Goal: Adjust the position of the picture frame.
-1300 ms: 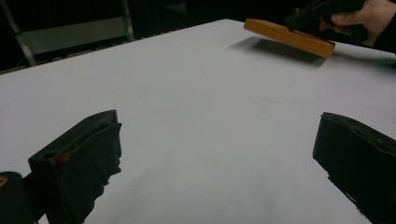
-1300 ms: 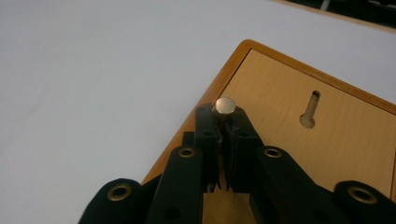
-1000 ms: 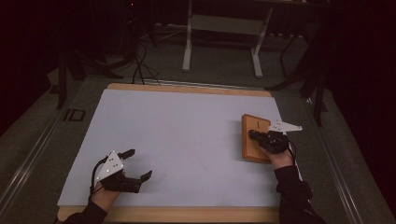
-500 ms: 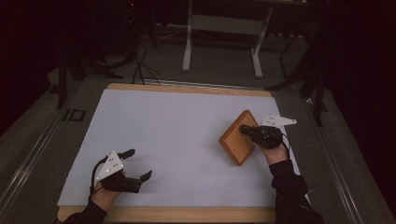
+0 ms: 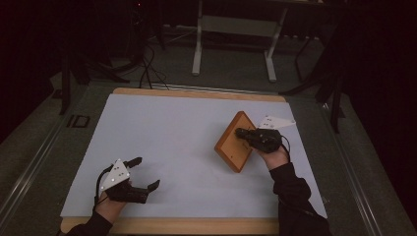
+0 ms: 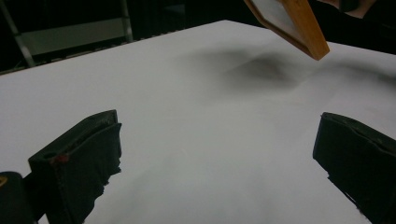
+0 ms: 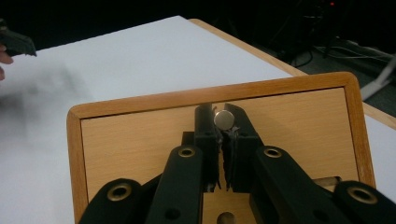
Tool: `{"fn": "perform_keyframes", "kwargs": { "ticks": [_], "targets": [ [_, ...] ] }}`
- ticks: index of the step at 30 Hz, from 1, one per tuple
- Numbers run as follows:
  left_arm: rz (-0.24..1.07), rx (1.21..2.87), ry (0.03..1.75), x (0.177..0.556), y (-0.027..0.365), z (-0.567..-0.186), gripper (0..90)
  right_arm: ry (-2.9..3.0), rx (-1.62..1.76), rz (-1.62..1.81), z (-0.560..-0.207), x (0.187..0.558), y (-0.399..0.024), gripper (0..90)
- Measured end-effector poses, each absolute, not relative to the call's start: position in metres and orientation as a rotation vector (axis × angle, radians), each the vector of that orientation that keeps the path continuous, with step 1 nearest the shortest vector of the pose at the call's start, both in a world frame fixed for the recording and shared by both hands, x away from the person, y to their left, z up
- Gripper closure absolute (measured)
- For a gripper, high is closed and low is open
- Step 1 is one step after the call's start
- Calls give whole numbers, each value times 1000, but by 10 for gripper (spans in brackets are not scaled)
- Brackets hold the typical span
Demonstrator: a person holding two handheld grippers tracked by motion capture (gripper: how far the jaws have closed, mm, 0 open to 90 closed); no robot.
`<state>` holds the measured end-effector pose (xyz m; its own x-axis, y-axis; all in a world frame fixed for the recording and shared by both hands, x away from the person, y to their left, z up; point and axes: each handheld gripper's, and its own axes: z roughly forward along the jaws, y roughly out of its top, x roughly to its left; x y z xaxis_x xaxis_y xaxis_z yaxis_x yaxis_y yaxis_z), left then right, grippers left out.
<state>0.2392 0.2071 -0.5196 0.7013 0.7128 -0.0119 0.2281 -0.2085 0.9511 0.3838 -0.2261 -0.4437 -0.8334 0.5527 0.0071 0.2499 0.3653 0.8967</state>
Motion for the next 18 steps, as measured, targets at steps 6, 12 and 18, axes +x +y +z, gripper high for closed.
{"fn": "perform_keyframes", "kwargs": {
  "ticks": [6, 12, 18],
  "targets": [
    [527, 1765, 747, 239, 207, -519, 14, 2369, 676, 1457, -448, 385, -205, 854],
    [525, 1769, 741, 238, 207, -520, 13, 2407, 655, 1461, -458, 387, -187, 854],
    [522, 1768, 738, 238, 206, -520, 14, 2448, 662, 1467, -472, 392, -171, 854]
  ]
}}
